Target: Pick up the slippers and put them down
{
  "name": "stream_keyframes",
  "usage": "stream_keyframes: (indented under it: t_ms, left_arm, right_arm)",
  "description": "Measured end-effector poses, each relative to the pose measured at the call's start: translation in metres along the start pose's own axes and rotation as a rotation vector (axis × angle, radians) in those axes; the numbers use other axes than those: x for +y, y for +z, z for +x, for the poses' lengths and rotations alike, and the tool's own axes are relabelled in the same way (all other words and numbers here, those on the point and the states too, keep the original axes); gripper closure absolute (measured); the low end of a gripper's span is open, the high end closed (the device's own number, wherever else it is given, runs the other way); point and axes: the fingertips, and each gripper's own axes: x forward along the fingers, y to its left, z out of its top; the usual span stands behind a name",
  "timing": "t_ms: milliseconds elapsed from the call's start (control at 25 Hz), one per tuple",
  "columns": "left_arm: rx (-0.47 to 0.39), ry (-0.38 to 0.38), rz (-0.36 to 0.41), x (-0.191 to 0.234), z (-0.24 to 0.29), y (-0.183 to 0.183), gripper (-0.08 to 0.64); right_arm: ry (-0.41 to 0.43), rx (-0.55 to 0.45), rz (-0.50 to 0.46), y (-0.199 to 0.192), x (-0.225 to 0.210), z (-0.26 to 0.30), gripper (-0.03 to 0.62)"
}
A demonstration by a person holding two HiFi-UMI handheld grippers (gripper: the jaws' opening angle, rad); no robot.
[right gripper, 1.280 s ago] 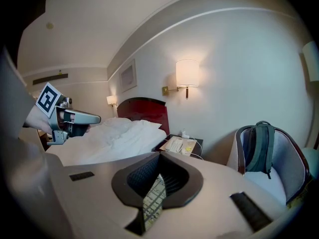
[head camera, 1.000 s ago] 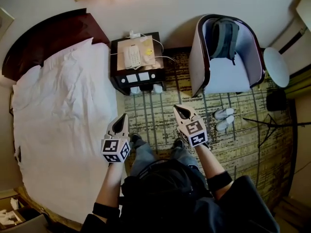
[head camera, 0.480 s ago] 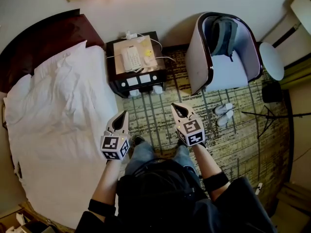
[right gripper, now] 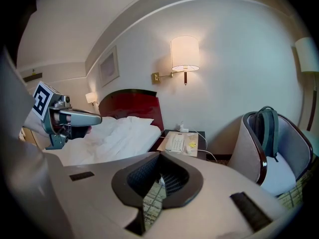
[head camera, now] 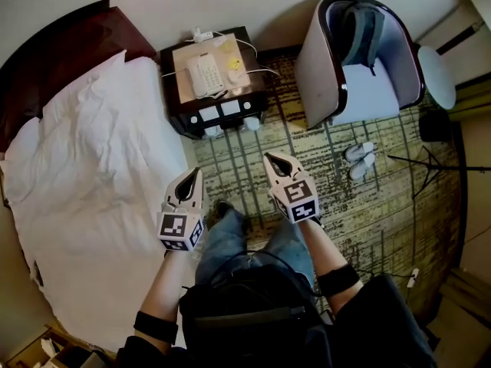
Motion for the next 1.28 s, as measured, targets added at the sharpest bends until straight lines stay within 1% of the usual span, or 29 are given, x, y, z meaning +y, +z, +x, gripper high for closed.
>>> stream_keyframes:
  t_ms: [120, 160, 200, 280, 480, 640, 760, 800, 880, 960, 1000, 1080, 1160, 1200, 1280]
  left_arm:
    - [0.016, 0.011, -0.009, -0.002, 0.012, -0.02, 0.558]
    - [0.022, 0.017, -0.017, -0.004, 0.017, -0.026, 0.558]
    - [0.027, 0.022, -0.022, -0.006, 0.023, -0.033, 0.558]
    - [0.035, 0.028, -0.014, -0.01, 0.038, -0.048, 0.558]
    - [0.052, 0.047, -0.009, -0.021, 0.074, -0.103, 0.558]
    - [0.079, 0.055, -0.012, -0.02, 0.111, -0.156, 0.558]
    - [0.083, 0.053, -0.002, -0.017, 0.142, -0.197, 0.558]
    - [0.085, 0.05, 0.001, -0.015, 0.153, -0.208, 0.558]
    - [0.087, 0.041, 0.004, -0.012, 0.178, -0.232, 0.558]
    - [0.083, 0.037, 0.021, -0.004, 0.204, -0.259, 0.558]
    - [0.084, 0.038, 0.031, 0.0, 0.217, -0.274, 0.558]
    - [0.081, 0.036, 0.045, 0.009, 0.243, -0.301, 0.558]
    - [0.076, 0.028, 0.064, 0.018, 0.267, -0.328, 0.558]
    - [0.074, 0.025, 0.074, 0.023, 0.278, -0.341, 0.558]
    - [0.084, 0.02, 0.071, 0.03, 0.295, -0.364, 0.558]
  right_arm:
    - [0.026, 0.021, 0.027, -0.028, -0.005, 0.016, 0.586]
    - [0.038, 0.022, 0.032, -0.035, -0.008, 0.021, 0.576]
    - [0.048, 0.018, 0.036, -0.043, -0.012, 0.027, 0.566]
    - [0.062, -0.004, 0.057, -0.055, -0.021, 0.038, 0.566]
    - [0.085, -0.03, 0.171, -0.116, -0.045, 0.069, 0.552]
    - [0.065, -0.042, 0.278, -0.168, -0.076, 0.108, 0.534]
    - [0.046, -0.06, 0.391, -0.209, -0.099, 0.141, 0.492]
    - [0.044, -0.069, 0.429, -0.222, -0.106, 0.153, 0.464]
    - [0.05, -0.09, 0.509, -0.247, -0.117, 0.179, 0.387]
    - [0.056, -0.112, 0.582, -0.273, -0.129, 0.207, 0.343]
    - [0.056, -0.122, 0.613, -0.287, -0.135, 0.222, 0.309]
    - [0.055, -0.135, 0.661, -0.317, -0.147, 0.252, 0.26]
    - [0.058, -0.138, 0.703, -0.348, -0.157, 0.28, 0.258]
    - [0.058, -0.138, 0.728, -0.364, -0.161, 0.293, 0.242]
    - [0.049, -0.138, 0.79, -0.395, -0.171, 0.319, 0.231]
